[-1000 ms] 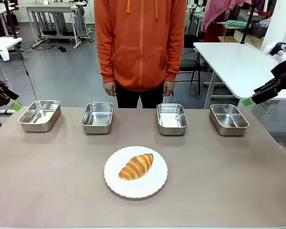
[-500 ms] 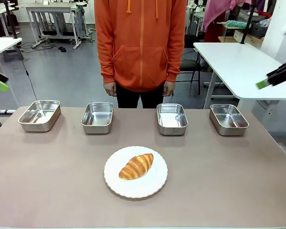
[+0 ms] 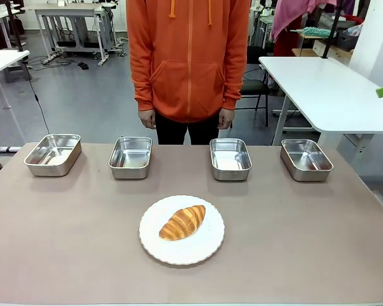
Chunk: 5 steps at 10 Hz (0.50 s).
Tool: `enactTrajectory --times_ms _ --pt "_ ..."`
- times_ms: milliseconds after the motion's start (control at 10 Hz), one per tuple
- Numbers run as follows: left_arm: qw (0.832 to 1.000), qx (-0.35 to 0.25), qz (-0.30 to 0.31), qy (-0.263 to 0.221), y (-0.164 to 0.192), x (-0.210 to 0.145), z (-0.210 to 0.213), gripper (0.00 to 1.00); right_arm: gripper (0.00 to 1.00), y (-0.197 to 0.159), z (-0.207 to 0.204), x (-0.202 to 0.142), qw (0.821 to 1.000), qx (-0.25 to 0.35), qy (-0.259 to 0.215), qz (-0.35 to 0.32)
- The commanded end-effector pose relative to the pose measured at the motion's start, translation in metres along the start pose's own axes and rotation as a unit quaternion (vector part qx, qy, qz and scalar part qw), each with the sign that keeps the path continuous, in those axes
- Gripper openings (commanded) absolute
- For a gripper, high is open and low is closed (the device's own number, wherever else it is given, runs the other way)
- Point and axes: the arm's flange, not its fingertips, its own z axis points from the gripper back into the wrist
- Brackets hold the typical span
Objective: Place the bread in the container.
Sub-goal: Place the Butter Roll into the Airtight Container indicated by the human.
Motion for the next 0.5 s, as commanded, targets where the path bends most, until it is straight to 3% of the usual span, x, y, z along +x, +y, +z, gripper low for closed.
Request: enactTrajectory --times_ms 0,200,400 --pt "0.999 0.003 -0.018 -0.040 0.001 0.007 0.004 1.00 1.00 -0.018 0.007 -0.009 0.999 0.027 -0.032 0.006" --pt "0.997 0.037 -0.012 -0.068 -0.004 0.014 0.012 1.00 1.00 -0.025 0.016 -0.016 0.999 0.021 -0.043 -0.014" --pt "0.997 0.046 -0.004 -0.065 -0.007 0.016 0.014 1.00 1.00 -0.026 0.017 -0.018 0.999 0.023 -0.045 -0.015"
